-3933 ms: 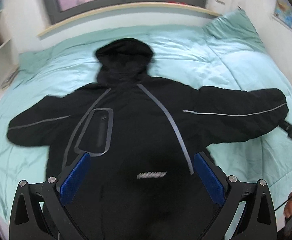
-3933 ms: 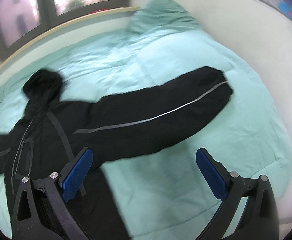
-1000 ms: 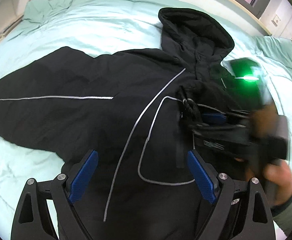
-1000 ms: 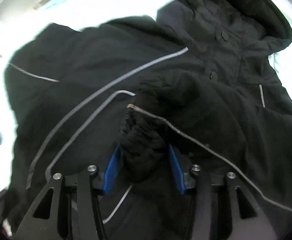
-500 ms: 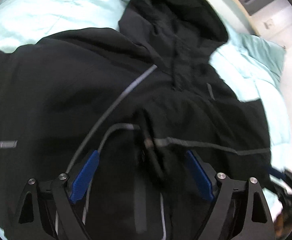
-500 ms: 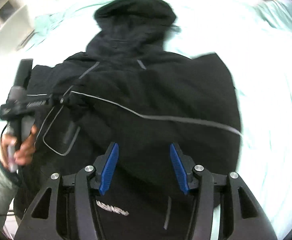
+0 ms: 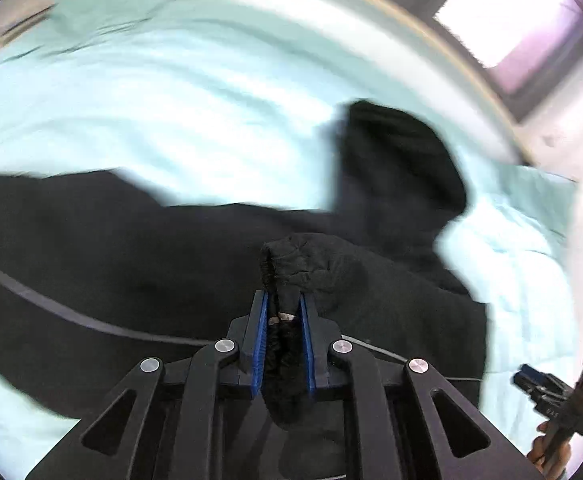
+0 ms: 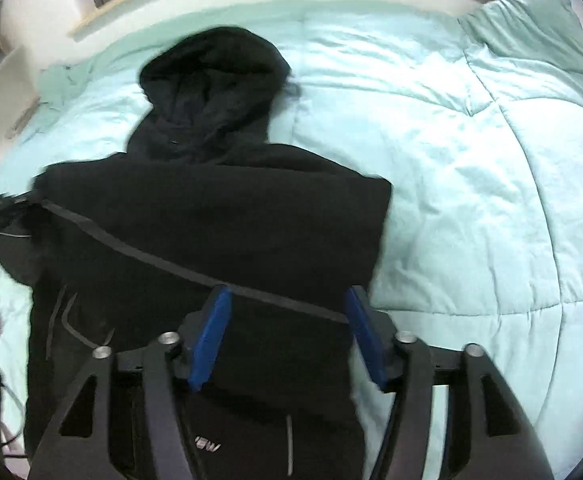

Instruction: Fold large clothes

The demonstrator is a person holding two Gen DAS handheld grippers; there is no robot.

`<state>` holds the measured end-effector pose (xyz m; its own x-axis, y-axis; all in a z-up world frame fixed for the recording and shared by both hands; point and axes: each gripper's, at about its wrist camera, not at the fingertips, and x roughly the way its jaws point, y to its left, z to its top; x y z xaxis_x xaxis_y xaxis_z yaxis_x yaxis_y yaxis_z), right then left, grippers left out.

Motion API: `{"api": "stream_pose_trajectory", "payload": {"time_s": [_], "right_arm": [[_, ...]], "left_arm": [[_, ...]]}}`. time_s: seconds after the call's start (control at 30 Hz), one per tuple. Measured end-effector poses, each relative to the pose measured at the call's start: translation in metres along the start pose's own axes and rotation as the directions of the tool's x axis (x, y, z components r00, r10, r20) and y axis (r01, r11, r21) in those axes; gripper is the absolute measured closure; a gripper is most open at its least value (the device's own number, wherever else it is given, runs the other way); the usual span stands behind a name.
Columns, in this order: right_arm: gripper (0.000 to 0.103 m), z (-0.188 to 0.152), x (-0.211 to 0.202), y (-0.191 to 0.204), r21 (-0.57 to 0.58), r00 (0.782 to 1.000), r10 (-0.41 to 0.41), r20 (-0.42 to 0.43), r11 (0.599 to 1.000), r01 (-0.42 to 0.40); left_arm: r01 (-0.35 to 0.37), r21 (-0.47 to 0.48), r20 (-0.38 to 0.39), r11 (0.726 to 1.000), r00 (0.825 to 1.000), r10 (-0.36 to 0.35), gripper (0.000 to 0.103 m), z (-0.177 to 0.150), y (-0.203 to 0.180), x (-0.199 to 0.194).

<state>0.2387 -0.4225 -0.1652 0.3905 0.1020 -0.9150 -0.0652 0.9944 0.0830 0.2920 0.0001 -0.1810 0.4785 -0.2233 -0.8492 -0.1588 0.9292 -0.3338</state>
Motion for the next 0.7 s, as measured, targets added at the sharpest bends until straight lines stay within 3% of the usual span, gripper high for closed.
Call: {"api": "stream_pose_trajectory", "payload": {"time_s": [0.1, 0.17, 0.27, 0.37, 0.43, 0.5, 0.53, 0.57, 0.63, 0.7], "right_arm": [[0.036, 0.0, 0.051, -0.001, 0.003, 0.996, -0.039, -0.076, 0.999, 0.039], [0.036, -0.005, 0.085, -0.001, 0.029, 0.99, -0.015, -0.139, 0.999, 0.019], [0.035, -0.011, 0.116, 0.002, 0.024, 0.984, -0.035, -0.175, 0.999, 0.04], [0.034, -0.008, 0.111, -0.01, 0.106, 0.981, 0.005, -0.195, 0.994, 0.016], [0.035, -0.005, 0.091, -0.01, 0.086, 0.984, -0.045, -0.171, 0.994, 0.06], [0.035, -0.004, 0.057, 0.001, 0.02, 0.991, -0.093, -0.095, 0.995, 0.095], [0.035, -0.004, 0.042, 0.007, -0.001, 0.995, -0.076, -0.057, 0.997, 0.076], [0.035, -0.005, 0.031, 0.014, -0.017, 0.998, -0.054, -0.031, 0.998, 0.054], [0.035, -0.01, 0.017, 0.035, -0.064, 1.0, -0.024, 0.003, 0.998, 0.024], [0.035, -0.018, 0.025, 0.055, -0.096, 0.999, 0.018, -0.028, 0.995, -0.021]], "left_arm": [[-0.097, -0.006, -0.133, 0.995, 0.987, 0.095, 0.086, -0.012, 0.031, 0.032], [-0.149, 0.038, -0.162, 0.988, 0.975, 0.153, 0.079, -0.024, 0.035, 0.052], [-0.227, 0.131, -0.111, 0.965, 0.964, 0.242, 0.066, -0.036, 0.027, 0.062], [-0.251, 0.099, -0.061, 0.963, 0.964, 0.257, 0.059, -0.031, 0.025, 0.042], [-0.26, 0.075, 0.022, 0.963, 0.966, 0.259, 0.058, -0.029, 0.022, 0.01], [-0.224, 0.063, 0.083, 0.972, 0.972, 0.219, 0.049, -0.029, 0.016, -0.016], [-0.158, 0.058, 0.107, 0.986, 0.983, 0.152, 0.039, -0.03, 0.01, -0.029], [-0.11, 0.065, 0.105, 0.992, 0.989, 0.102, 0.037, -0.031, 0.003, -0.032], [0.025, 0.094, 0.052, 0.995, 0.998, -0.03, 0.037, -0.037, -0.027, -0.018], [0.112, 0.116, -0.029, 0.987, 0.994, -0.109, 0.037, -0.052, -0.048, 0.011]]}}
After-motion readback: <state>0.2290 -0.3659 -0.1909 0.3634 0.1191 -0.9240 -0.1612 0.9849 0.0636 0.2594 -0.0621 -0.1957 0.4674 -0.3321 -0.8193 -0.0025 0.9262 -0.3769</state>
